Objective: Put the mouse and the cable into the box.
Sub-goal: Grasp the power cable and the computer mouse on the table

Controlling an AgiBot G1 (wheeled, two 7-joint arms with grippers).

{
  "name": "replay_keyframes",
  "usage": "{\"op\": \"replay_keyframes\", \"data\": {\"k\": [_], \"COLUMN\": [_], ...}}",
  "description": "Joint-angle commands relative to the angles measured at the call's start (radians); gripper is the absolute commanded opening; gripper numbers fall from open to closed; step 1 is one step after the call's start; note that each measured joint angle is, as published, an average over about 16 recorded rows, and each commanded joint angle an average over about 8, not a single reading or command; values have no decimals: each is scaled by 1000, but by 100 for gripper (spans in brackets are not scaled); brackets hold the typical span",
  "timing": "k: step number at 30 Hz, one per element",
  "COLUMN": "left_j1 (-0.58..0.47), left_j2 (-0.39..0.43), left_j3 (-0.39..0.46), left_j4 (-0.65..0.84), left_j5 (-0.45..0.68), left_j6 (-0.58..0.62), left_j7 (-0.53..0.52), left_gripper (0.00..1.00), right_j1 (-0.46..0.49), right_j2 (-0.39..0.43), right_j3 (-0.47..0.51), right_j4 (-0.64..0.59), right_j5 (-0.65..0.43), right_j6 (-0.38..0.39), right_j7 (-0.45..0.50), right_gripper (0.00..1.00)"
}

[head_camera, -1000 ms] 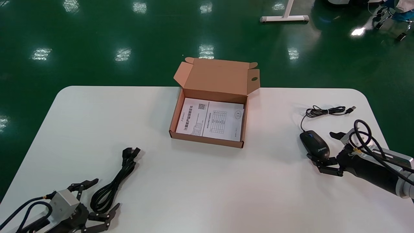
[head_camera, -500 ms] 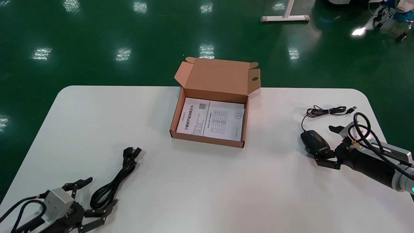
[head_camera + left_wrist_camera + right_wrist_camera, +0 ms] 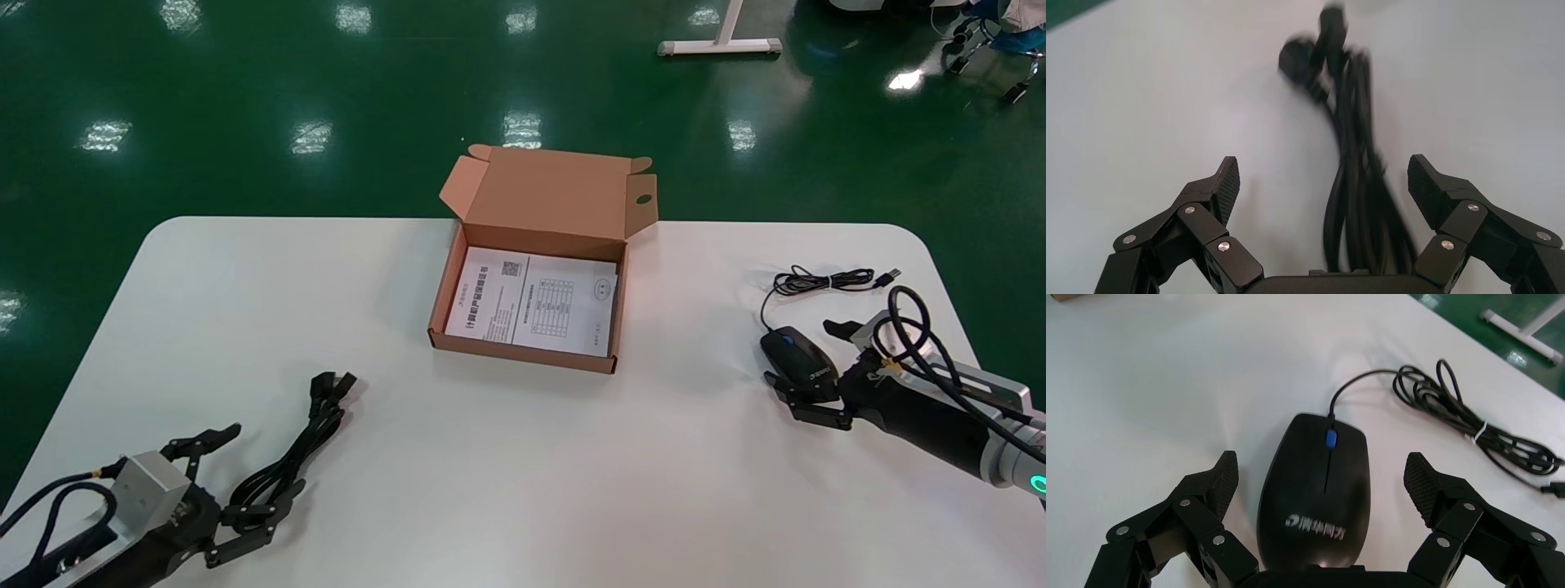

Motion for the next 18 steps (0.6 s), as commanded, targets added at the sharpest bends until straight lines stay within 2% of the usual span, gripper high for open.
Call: {"op": "replay_keyframes", "data": {"k": [1, 11, 12, 14, 16, 18], "left_j1": [7, 22, 22, 23, 23, 23], "left_j2": [2, 5, 5, 5, 5, 5], "left_j3": [-1, 1, 1, 3, 3, 4], "left_j4": [4, 1, 2, 3, 4, 4], "left_j5": [3, -3, -4, -6, -8, -9], "left_j6": [-11, -17, -16, -15, -15, -14], "left_j7": [1, -14, -17, -21, -25, -24], "left_gripper": [100, 100, 100, 98, 82, 57], "right_j1": [-7, -7, -5, -3, -1, 0], "right_j2": [3, 15, 16, 18, 20, 20], "right_j3": [1, -17, -20, -23, -25, -26], "right_j4": [5, 7, 8, 9, 10, 11], "right_j5": [1, -15, -17, -20, -23, -24], "right_j6": [2, 5, 4, 3, 3, 2], "right_j7": [4, 76, 81, 87, 92, 91], "right_gripper": [100, 100, 94, 69, 44, 19]}}
